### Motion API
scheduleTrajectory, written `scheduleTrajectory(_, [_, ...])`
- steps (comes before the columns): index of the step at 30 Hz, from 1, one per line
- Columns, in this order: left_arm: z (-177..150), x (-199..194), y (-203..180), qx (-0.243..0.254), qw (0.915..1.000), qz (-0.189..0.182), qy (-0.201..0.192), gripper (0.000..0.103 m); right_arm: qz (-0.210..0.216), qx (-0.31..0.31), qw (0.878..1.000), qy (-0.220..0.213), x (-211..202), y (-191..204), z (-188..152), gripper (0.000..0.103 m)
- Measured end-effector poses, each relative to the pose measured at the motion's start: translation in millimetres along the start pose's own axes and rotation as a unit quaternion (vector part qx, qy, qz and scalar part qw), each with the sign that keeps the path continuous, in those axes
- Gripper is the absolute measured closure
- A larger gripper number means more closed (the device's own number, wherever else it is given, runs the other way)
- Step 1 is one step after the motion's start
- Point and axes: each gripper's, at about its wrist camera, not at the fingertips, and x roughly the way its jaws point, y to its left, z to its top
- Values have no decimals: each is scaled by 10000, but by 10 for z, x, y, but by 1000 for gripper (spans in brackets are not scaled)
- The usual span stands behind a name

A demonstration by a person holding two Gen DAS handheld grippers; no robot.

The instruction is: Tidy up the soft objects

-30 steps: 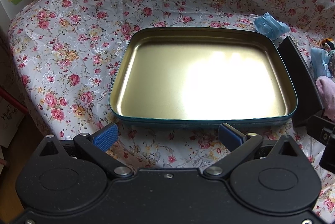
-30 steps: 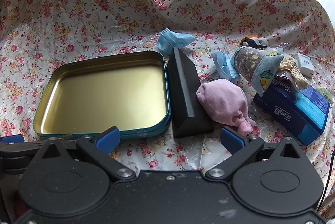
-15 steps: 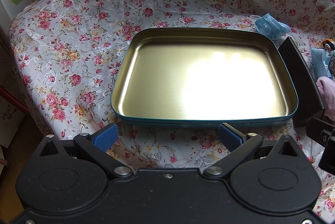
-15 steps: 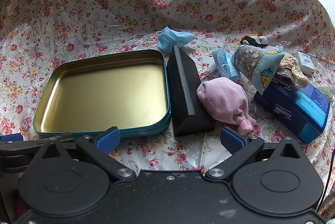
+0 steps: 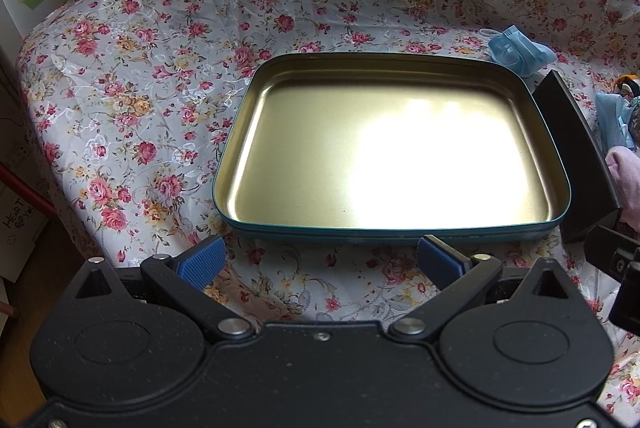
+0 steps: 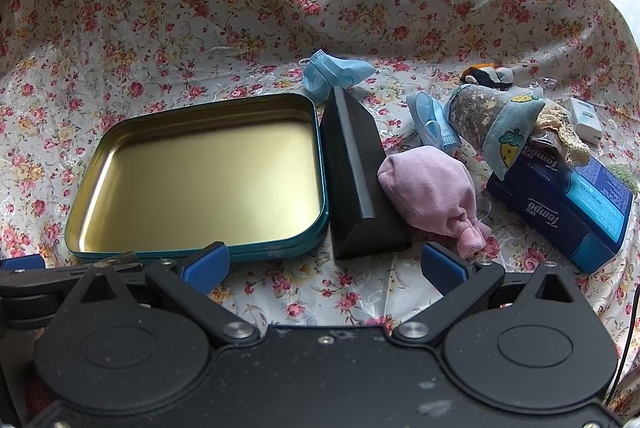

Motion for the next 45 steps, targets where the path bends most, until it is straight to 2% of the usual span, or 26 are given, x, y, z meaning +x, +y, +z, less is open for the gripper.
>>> scheduleTrajectory(30, [11, -6, 32, -4, 10000, -4, -16, 4, -21, 37, 10000, 53, -15, -33, -7, 1])
scheduleTrajectory(41, [-28, -56, -145, 215, 9995, -154, -174, 4, -375, 452, 9980, 237, -60, -464, -206, 1])
scheduleTrajectory(45, [-62, -81, -291, 406, 9983, -363, -202, 4, -568, 701, 9957, 186, -140, -727, -312, 1])
